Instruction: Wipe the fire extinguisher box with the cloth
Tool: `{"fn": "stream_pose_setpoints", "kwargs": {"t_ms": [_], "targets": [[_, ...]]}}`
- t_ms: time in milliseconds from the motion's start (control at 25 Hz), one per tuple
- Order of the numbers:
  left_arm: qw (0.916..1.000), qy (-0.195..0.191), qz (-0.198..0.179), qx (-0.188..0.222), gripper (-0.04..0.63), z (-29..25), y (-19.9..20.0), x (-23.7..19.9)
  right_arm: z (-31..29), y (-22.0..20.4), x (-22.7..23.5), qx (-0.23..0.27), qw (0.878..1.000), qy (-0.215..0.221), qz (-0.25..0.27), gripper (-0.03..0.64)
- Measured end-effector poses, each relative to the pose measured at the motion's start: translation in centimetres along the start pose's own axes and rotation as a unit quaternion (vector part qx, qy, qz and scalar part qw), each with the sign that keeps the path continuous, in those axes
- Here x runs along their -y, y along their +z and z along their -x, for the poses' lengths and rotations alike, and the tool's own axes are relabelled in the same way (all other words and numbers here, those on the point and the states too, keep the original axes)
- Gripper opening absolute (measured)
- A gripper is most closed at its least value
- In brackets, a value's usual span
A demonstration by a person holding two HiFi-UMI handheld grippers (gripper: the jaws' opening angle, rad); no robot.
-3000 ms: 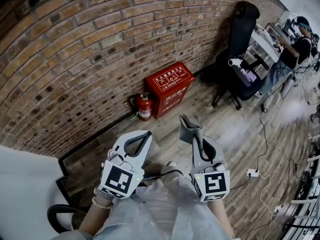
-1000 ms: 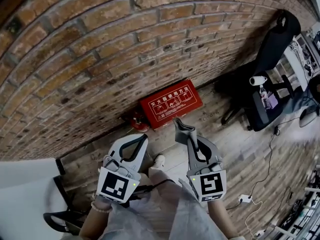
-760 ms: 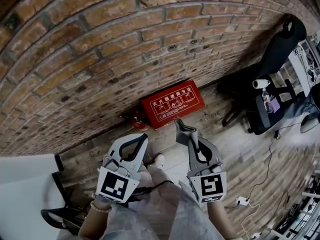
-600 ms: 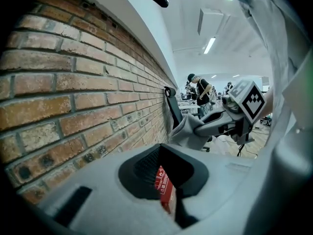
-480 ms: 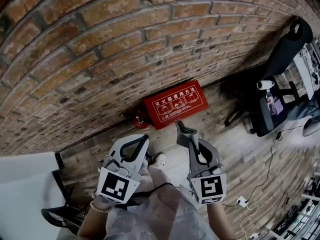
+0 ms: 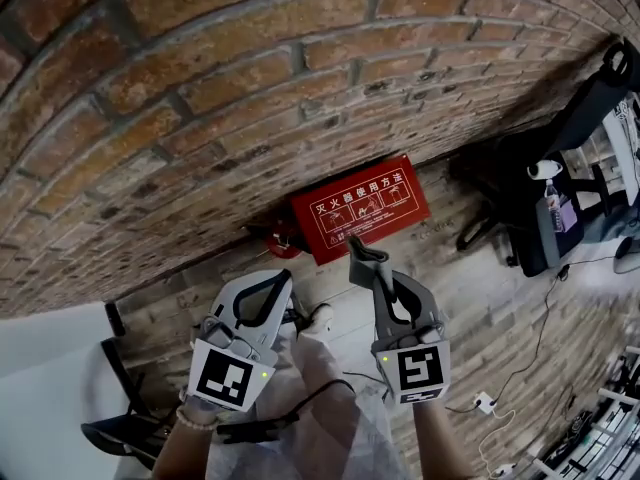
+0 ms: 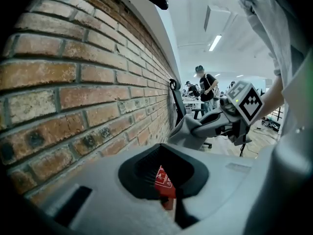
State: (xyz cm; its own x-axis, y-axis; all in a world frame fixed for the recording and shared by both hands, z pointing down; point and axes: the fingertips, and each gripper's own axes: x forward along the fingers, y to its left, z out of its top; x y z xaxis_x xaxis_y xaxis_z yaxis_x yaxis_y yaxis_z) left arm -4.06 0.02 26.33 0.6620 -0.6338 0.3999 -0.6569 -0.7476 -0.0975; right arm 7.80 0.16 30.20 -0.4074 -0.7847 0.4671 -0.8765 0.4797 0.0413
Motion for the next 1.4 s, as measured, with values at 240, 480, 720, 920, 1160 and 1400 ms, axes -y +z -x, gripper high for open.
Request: {"fn": "stream_pose_setpoints", "kwargs": {"t_ms": [240, 480, 720, 920, 1160, 1400], "targets": [[0.9998, 0.008, 0.015, -0.010, -0.003, -1.4, -3.4, -1.5, -4.6, -1.0, -1.7, -0.001, 0.999, 0.040, 0.028, 0.018], [0.9994, 0.020, 0.022, -0.018, -0.003, -3.6, -7.0, -3.8, -10.0, -3.0, -3.2, -0.006, 0.996, 0.076, 0.041, 0.018], [0.9984, 0.039, 0.029, -0.027, -0.003, -5.1, -10.3, -5.9, -15.0, -5.4, -4.5, -0.018, 0.994, 0.100, 0.043, 0.018], [0.9976, 0.048, 0.037, -0.033, -0.003, -5.7, -12.1, -6.7, -18.0, -7.4, -5.8, -0.033, 0.991, 0.121, 0.049, 0.018], [0.9964, 0.054, 0.052, -0.041, -0.003, -5.7, -14.3, -6.9, -20.9, -9.8, -7.2, -0.050, 0.986, 0.143, 0.064, 0.018], [0.9961, 0.047, 0.049, -0.057, -0.003, -6.2, -16.2, -6.6, -23.5, -12.1, -7.7, -0.069, 0.982, 0.154, 0.088, 0.018]]}}
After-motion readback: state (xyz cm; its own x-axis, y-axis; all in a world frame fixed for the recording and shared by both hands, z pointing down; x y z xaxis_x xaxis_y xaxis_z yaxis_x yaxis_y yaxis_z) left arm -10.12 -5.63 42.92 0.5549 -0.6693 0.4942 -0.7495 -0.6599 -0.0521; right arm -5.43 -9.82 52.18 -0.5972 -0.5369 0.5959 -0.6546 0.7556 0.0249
